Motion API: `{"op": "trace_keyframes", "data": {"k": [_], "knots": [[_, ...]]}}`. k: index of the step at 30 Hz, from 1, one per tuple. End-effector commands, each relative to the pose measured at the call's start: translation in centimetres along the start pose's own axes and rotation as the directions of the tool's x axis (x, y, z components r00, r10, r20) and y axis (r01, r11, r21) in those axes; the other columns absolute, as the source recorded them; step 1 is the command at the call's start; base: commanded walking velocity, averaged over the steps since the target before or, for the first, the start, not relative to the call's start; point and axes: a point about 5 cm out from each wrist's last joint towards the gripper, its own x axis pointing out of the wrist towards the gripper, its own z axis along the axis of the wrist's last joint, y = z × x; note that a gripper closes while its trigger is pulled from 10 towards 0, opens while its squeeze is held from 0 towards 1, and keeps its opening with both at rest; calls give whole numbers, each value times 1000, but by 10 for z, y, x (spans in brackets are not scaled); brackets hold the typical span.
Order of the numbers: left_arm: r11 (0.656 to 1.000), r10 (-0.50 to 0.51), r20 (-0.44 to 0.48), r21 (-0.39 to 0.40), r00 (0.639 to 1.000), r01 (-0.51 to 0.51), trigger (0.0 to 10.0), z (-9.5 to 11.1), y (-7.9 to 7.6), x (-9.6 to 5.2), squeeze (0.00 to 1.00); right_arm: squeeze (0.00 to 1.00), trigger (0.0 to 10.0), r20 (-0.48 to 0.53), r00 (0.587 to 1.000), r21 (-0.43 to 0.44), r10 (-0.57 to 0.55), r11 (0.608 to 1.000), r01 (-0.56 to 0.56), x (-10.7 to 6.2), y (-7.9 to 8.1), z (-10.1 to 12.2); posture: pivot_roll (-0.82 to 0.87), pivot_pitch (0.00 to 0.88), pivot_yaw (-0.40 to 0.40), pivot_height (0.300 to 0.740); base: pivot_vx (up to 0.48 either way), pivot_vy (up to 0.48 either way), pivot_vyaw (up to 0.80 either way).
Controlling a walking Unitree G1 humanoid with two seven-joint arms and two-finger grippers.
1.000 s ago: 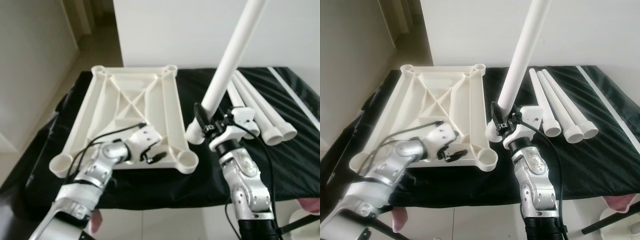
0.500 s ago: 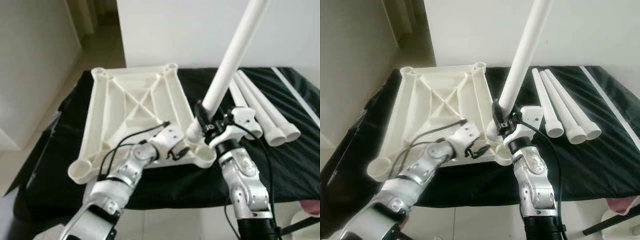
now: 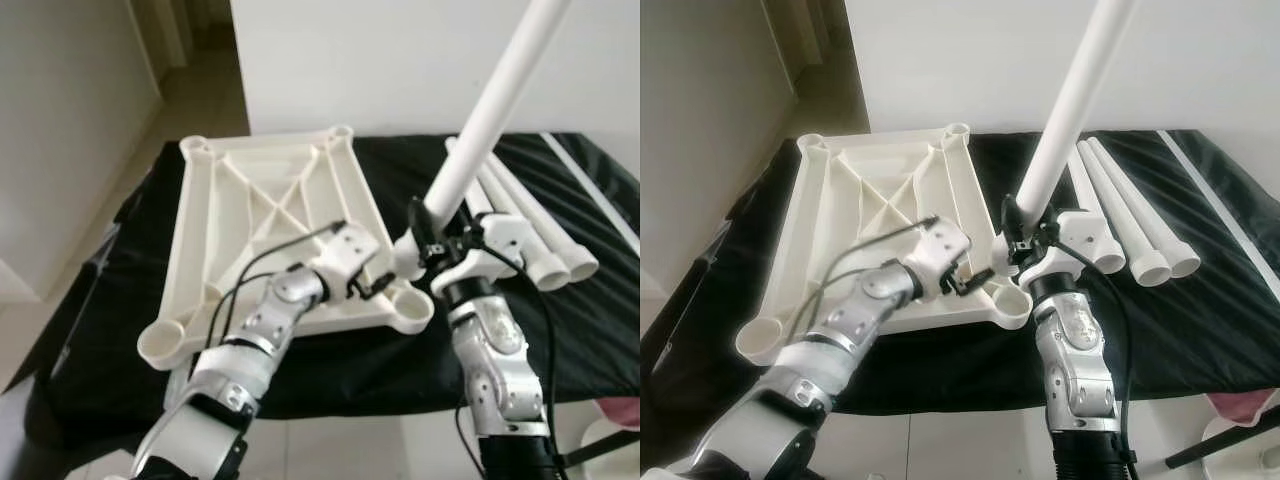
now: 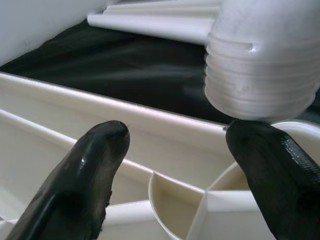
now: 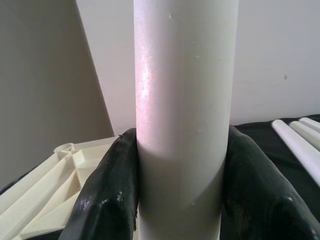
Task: Building children table
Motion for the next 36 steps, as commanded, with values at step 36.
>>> {"op": "trace_keyframes", "data": {"k": [36], "knots": [[953, -269, 9, -141, 963, 268, 10000, -19, -34, -74, 0, 0, 10000, -147, 989, -131, -30, 991, 11, -29, -10, -35, 45, 0, -4, 740, 0, 0, 0]]}}
